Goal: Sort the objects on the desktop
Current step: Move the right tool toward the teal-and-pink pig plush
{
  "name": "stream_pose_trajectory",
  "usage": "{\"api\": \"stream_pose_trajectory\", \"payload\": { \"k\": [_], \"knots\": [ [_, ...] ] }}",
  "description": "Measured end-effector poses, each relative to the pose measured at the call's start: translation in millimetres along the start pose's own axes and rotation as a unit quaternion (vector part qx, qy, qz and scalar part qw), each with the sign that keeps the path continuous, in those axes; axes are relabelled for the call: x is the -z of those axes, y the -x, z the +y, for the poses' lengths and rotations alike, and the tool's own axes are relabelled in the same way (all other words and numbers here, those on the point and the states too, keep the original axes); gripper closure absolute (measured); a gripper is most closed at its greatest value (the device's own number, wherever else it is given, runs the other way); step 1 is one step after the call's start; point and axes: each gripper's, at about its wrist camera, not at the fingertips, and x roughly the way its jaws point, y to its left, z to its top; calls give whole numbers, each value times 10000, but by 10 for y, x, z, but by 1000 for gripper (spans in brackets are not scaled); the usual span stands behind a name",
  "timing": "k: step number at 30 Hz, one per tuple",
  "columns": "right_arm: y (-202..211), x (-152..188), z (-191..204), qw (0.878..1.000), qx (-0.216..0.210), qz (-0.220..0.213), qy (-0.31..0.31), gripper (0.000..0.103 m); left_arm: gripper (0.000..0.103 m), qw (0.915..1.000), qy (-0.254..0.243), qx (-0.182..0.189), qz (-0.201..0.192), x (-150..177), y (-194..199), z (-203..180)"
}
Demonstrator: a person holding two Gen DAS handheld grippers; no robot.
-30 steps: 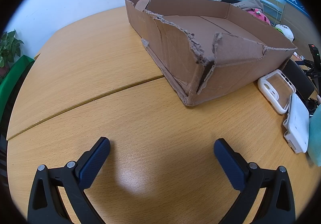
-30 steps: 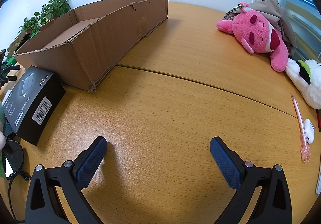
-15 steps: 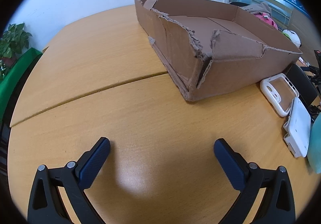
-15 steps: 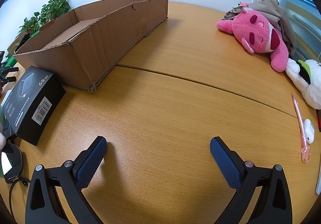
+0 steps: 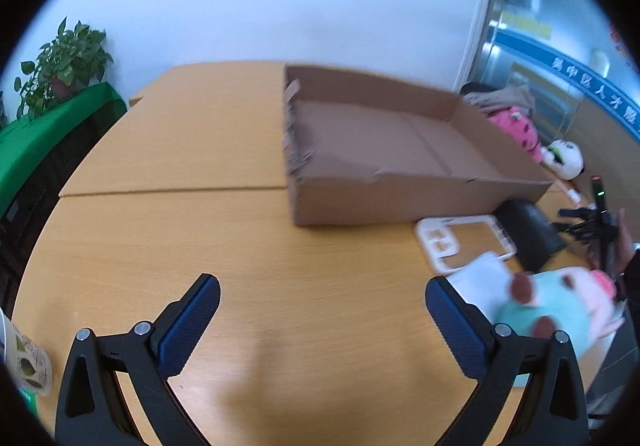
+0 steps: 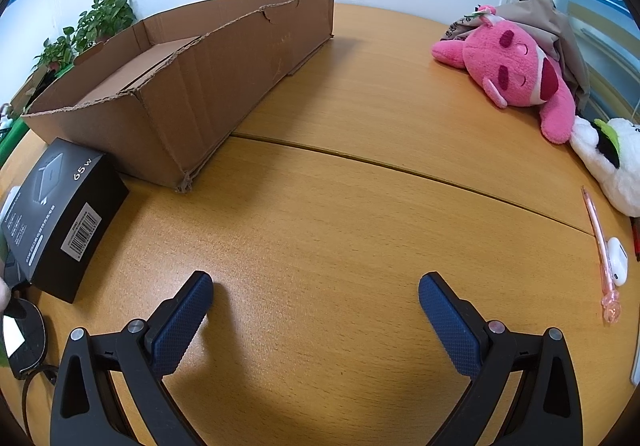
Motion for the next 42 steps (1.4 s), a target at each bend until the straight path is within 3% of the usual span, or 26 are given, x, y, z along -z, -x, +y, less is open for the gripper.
{"api": "stream_pose_trajectory", "payload": {
  "k": [6, 13, 18, 27, 35, 42],
  "knots": [
    [280, 154, 27, 9996, 243, -43, -164, 1, 1, 9979, -294, 483, -313, -59, 326, -447],
    [1365, 214, 264, 9963, 315, -797, -104, 1, 1, 9953, -606, 548, -518, -61, 455, -878],
    [1962, 195, 724, 9925, 143, -1209, -49, 1, 1, 9930, -574, 738, -721, -95, 572, -1095],
    [1886, 301, 1823, 9902, -591, -1248, -208, 1, 1, 9926, -394, 924, -689, -4, 581, -1293],
    [1883, 309, 2075, 9891, -588, -1290, -391, 1, 1, 9924, -369, 986, -643, 108, 612, -1405],
    [1822, 339, 2215, 9921, -564, -1015, -465, 1, 1, 9932, -353, 914, -622, 166, 640, -1466]
  ]
}}
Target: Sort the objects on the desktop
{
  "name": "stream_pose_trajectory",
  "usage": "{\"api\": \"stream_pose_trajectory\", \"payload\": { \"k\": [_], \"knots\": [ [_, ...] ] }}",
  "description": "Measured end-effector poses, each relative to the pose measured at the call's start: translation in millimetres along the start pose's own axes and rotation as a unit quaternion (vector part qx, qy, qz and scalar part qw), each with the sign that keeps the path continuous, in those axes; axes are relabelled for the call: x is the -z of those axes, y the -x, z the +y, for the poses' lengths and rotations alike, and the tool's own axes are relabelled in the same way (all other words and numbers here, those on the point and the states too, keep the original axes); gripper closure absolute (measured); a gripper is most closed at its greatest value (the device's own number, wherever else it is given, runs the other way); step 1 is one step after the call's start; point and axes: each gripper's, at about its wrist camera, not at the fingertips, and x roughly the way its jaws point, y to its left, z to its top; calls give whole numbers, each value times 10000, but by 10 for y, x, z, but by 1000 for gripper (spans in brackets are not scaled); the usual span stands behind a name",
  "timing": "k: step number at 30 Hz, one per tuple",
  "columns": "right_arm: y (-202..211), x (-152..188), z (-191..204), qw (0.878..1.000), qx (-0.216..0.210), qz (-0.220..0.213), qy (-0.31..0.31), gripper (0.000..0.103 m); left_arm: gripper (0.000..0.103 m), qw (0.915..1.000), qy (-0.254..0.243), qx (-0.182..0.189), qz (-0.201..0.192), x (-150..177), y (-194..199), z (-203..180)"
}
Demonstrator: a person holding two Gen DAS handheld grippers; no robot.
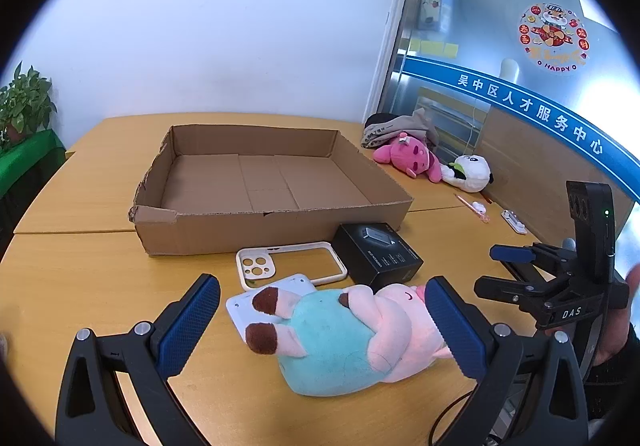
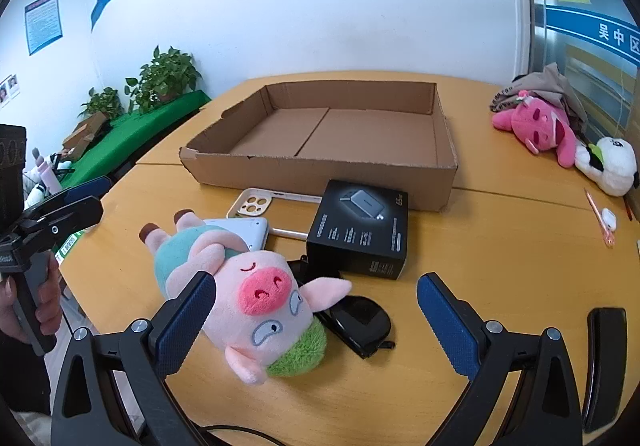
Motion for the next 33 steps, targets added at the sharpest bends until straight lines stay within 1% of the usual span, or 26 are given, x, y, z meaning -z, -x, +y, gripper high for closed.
{"api": "stream_pose_trajectory", "payload": {
  "k": [5, 8, 9, 12, 14, 17, 20, 23, 24, 25, 26, 27, 28, 29, 30, 31, 32, 33],
  "knots": [
    [27, 9, 114, 9998, 160, 7, 81, 1, 1, 10000, 66, -19, 50, 20, 11, 13],
    [103, 11, 124, 9996, -210, -166, 22, 1, 1, 9999, 93, 22, 56, 18, 14, 23],
    [129, 6, 129, 9994, -255, -226, 25, 1, 1, 9999, 97, 42, 61, 19, 9, 24],
    [187, -11, 153, 9990, -186, -376, 141, 1, 1, 9999, 10, 70, 100, 35, -15, -19],
    [219, -8, 153, 9986, -220, -456, 165, 1, 1, 9999, -59, 71, 130, 55, -37, -62],
    [245, 6, 166, 9983, -163, -521, 201, 1, 1, 9997, -58, 151, 160, 72, -60, -103],
    [222, 16, 171, 9986, -42, -472, 216, 1, 1, 9997, -95, 156, 149, 64, -67, -145],
    [194, 24, 132, 9991, 28, -416, 121, 1, 1, 9997, -117, 196, 58, 37, -41, -172],
    [193, 30, 117, 9991, 52, -419, 90, 5, 4, 9997, -113, 227, 3, 26, -25, -175],
    [198, 38, 99, 9989, 58, -450, 74, 12, 16, 9995, -96, 283, -48, 16, -11, -168],
    [200, 44, 77, 9988, 31, -476, 56, 39, 27, 9994, -61, 340, -79, 6, -5, -154],
    [192, 51, 43, 9989, -47, -464, 0, 67, 54, 9993, -14, 355, -72, -3, -13, -131],
    [178, 58, 2, 9989, -151, -425, -85, 74, 72, 9994, 37, 337, -34, -11, -33, -106],
    [162, 69, -33, 9989, -221, -383, -156, 76, 73, 9994, 84, 334, 22, -12, -60, -79],
    [145, 84, -54, 9990, -227, -338, -177, 75, 73, 9992, 124, 370, 86, -5, -92, -50],
    [128, 100, -61, 9992, -225, -298, -161, 72, 70, 9989, 153, 413, 127, 9, -116, -27],
    [110, 117, -61, 9992, -248, -265, -151, 51, 67, 9987, 180, 466, 142, 23, -133, -10],
    [88, 140, -60, 9992, -275, -237, -156, 19, 54, 9984, 203, 516, 136, 36, -148, 5]
  ]
}}
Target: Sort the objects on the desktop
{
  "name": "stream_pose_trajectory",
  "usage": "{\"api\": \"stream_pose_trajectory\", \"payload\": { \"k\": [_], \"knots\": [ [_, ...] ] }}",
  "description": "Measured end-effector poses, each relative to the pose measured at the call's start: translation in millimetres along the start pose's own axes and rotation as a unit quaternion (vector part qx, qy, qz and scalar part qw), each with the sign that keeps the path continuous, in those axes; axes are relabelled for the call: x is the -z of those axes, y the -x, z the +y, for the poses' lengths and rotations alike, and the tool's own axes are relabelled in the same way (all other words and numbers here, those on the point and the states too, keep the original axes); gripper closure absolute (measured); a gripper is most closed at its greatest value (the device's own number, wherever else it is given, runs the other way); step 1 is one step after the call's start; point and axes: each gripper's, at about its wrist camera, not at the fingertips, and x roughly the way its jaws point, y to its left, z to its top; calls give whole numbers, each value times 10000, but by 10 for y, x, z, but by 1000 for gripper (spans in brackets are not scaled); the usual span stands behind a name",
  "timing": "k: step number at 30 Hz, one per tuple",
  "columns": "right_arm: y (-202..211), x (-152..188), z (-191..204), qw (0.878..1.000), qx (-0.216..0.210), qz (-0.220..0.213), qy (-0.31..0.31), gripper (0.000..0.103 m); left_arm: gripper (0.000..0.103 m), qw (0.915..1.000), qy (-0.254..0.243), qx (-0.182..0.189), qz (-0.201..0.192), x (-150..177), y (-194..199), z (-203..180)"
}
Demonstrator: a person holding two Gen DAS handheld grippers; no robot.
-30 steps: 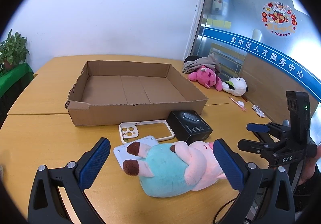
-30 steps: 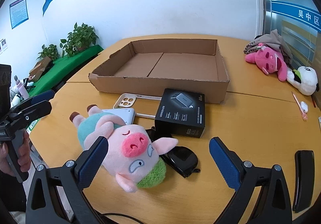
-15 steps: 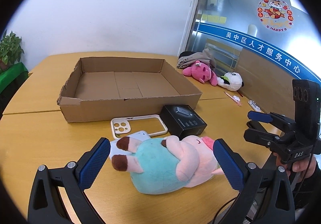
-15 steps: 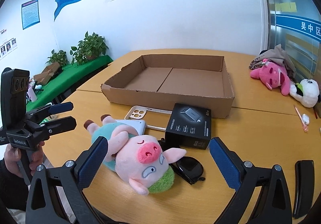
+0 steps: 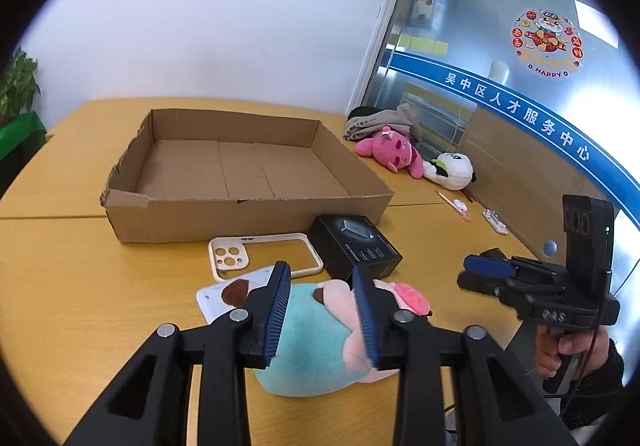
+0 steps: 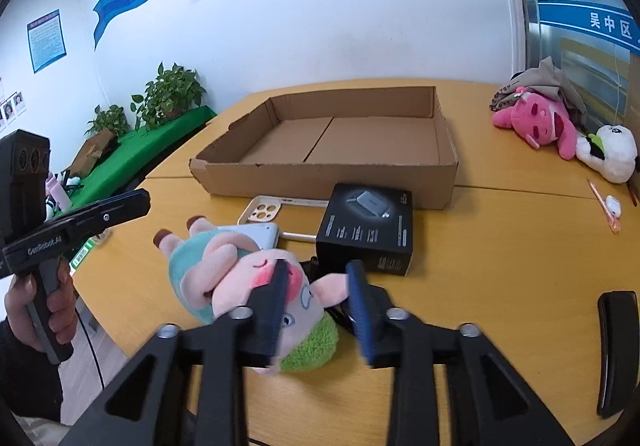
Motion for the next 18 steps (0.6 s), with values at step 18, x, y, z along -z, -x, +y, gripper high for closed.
{"api": "stream_pose_trajectory", "payload": {
  "k": [18],
  "knots": [
    [-893, 302, 212, 9913, -950, 912, 49, 7, 24, 9890, 719, 777, 1038, 386, -650, 501]
  ]
}}
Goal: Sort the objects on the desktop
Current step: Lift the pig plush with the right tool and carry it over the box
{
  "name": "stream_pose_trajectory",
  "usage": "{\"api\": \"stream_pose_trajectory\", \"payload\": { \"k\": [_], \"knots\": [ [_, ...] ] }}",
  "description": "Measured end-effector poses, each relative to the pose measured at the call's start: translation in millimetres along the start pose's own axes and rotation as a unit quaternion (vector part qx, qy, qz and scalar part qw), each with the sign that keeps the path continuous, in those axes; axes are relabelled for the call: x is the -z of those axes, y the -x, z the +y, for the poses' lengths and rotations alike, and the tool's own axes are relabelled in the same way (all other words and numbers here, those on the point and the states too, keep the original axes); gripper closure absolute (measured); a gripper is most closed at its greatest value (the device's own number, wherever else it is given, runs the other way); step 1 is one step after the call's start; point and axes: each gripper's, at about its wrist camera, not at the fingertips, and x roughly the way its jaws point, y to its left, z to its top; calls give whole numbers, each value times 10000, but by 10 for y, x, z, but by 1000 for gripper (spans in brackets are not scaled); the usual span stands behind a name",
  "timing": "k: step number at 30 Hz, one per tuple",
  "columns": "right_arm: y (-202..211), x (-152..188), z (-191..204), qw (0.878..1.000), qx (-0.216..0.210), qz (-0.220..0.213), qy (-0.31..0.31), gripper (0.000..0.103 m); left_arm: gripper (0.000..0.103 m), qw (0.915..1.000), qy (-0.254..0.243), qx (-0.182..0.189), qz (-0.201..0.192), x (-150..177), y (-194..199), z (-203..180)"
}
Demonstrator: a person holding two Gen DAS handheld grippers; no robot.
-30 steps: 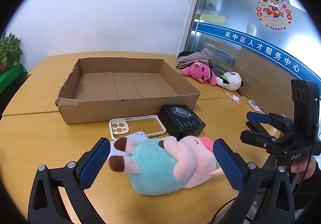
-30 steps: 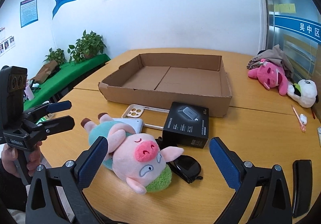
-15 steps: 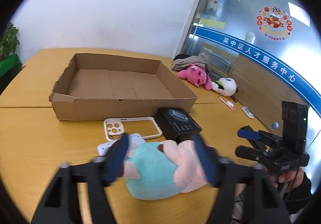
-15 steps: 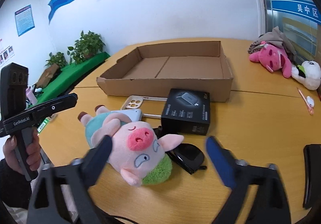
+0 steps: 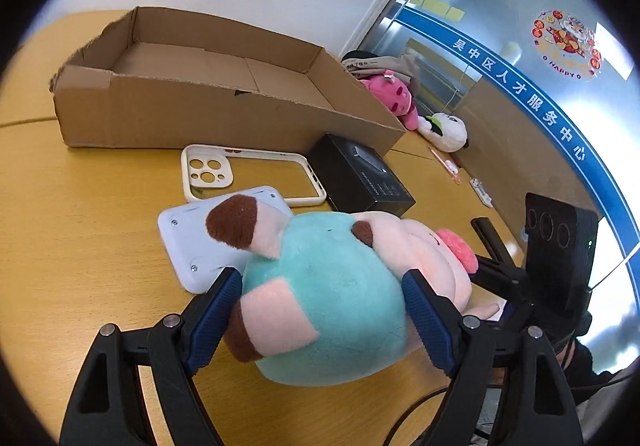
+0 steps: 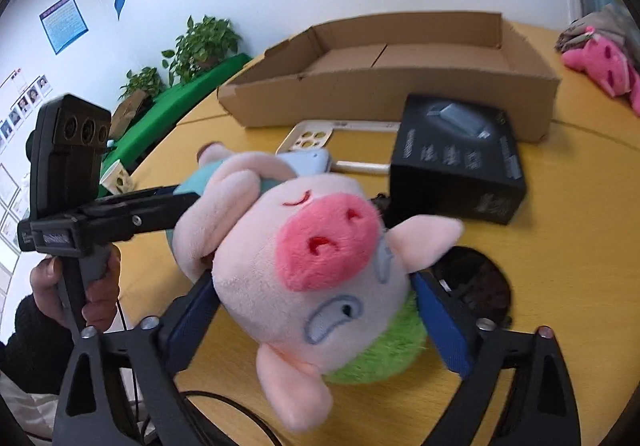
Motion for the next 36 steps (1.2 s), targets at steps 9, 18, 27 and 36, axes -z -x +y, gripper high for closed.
{"api": "stream_pose_trajectory", "payload": {
  "k": [9, 18, 27, 36],
  "knots": [
    [-24, -26, 107, 9996, -15, 29, 285, 23, 36, 9999, -119, 96, -31, 21, 62, -54],
    [170, -234, 324, 9980, -78, -185, 601, 25, 36, 9979, -292, 44, -575, -109, 380, -175],
    [249, -687, 473, 9951, -153, -491, 842, 25, 36, 9949, -500, -219, -845, -549, 661, -196],
    [277, -1152, 500, 9907, -83, -833, 1071, 26, 36, 9911, -700, -274, -1095, -966, 702, -163]
  ]
}}
